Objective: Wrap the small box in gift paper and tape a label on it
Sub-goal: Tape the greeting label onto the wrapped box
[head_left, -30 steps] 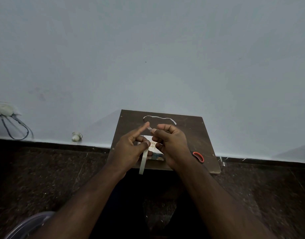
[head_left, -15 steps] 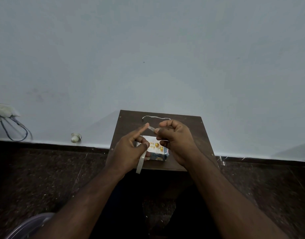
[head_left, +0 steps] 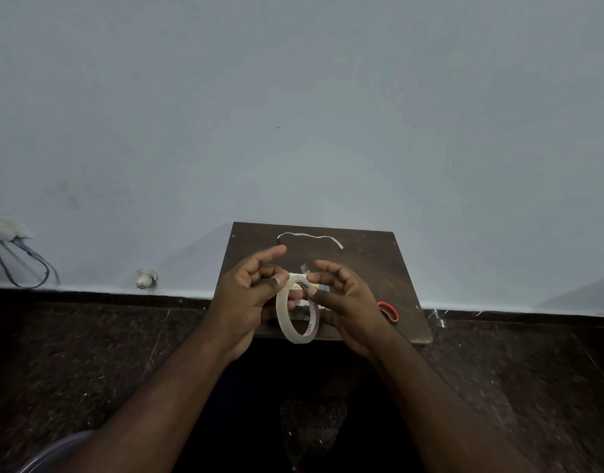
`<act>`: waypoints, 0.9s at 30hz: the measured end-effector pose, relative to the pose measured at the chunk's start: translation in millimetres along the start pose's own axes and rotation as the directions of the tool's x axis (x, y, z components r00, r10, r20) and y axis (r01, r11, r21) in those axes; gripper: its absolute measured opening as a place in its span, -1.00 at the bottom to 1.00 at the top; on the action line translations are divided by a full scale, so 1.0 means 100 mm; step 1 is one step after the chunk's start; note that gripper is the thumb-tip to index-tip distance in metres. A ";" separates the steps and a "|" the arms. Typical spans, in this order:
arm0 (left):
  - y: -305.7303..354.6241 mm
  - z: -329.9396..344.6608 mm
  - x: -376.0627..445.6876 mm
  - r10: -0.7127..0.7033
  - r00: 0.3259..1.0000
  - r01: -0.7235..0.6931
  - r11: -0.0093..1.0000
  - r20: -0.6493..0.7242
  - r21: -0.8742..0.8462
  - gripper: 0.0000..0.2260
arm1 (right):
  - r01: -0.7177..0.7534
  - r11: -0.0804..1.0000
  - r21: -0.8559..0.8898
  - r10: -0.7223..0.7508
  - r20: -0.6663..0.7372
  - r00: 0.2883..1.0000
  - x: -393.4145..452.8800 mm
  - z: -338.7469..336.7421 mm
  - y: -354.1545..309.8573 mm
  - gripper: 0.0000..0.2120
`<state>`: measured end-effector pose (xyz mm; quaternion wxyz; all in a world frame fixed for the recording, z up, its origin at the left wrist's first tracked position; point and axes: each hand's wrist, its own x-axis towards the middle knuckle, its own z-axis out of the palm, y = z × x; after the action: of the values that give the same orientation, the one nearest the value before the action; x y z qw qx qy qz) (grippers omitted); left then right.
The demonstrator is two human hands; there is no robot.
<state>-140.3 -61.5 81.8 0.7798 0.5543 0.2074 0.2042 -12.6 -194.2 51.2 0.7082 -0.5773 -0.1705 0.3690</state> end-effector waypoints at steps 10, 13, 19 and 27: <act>0.00 -0.05 0.06 -0.044 0.977 0.043 0.999 -0.209 -0.009 -0.78 | 0.237 0.965 -0.112 -0.247 -0.079 0.966 0.01 -0.03 -0.08 -0.50; 0.01 -0.05 0.05 -0.107 0.968 0.092 0.993 -0.229 -0.074 -0.78 | 0.289 0.942 -0.170 -0.303 -0.059 0.951 -0.01 -0.04 -0.11 -0.48; 0.01 -0.05 0.06 -0.216 0.950 0.180 0.969 -0.226 -0.170 -0.78 | 0.351 0.920 -0.177 -0.363 -0.042 0.931 -0.01 -0.03 -0.12 -0.49; -0.01 -0.07 0.06 -0.490 0.871 0.469 0.803 0.042 -0.367 -0.73 | 0.339 0.924 -0.177 -0.356 -0.074 0.931 -0.02 -0.07 -0.06 -0.49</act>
<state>-139.0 -53.4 78.7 0.8891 0.3229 0.3204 0.0507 -7.1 -200.9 55.4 0.7215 -0.6116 -0.2621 0.1915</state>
